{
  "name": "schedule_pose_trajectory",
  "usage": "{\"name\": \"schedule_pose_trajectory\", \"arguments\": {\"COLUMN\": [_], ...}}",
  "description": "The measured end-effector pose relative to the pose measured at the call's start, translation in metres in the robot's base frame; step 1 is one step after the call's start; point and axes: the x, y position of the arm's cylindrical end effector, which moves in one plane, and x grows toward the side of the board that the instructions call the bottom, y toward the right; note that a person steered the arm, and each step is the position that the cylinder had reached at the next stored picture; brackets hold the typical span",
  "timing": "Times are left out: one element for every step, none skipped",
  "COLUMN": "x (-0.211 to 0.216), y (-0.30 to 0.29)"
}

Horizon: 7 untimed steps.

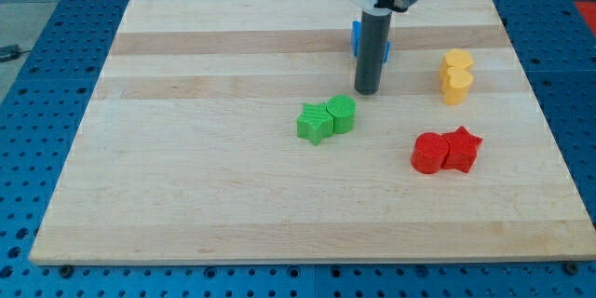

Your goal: Move your arm to the right of red star

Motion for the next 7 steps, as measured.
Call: {"name": "schedule_pose_trajectory", "arguments": {"x": [0.009,0.012,0.016,0.035,0.041,0.047,0.045], "y": [0.001,0.035,0.074,0.109,0.130,0.133,0.137]}}
